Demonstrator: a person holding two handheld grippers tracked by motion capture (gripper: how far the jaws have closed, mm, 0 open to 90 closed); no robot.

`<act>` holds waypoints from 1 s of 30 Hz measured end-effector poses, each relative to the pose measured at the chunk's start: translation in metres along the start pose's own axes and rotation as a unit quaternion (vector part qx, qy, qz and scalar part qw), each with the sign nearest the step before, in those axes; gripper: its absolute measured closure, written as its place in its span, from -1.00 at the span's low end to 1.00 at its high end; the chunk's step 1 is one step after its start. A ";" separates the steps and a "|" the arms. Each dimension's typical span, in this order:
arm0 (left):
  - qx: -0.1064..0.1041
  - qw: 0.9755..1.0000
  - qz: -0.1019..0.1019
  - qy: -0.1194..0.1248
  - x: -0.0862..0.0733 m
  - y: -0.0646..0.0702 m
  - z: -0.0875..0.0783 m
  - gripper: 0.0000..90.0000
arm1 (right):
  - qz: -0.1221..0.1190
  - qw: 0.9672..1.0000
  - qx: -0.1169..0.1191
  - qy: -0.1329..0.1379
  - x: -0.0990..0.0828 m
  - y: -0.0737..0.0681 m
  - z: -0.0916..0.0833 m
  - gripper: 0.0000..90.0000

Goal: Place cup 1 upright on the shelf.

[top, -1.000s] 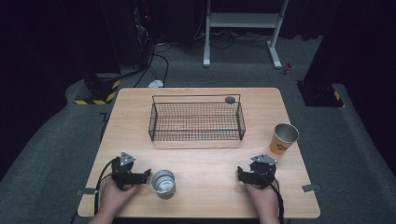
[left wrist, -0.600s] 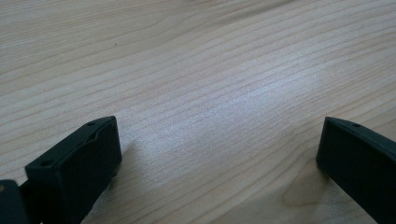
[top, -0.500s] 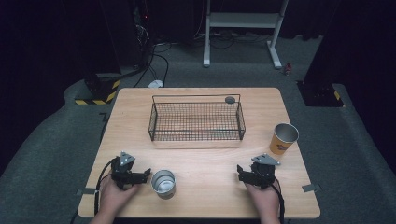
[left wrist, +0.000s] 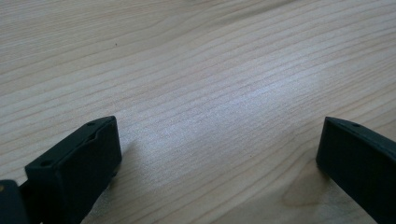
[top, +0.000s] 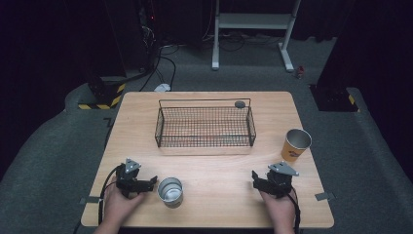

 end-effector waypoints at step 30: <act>0.003 1.000 0.001 -0.001 0.000 -0.001 0.000 -0.99 | 0.025 0.997 -0.066 0.034 -0.001 0.048 -0.032 -0.77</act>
Point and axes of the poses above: each handheld gripper's, and its own axes: z roughly forward along the jaws, x roughly out of its top, y roughly to its right, the point moved 2 cm from there along z, roughly forward along the jaws, and after that the axes turned 12 degrees about x, right-handed, at the moved point
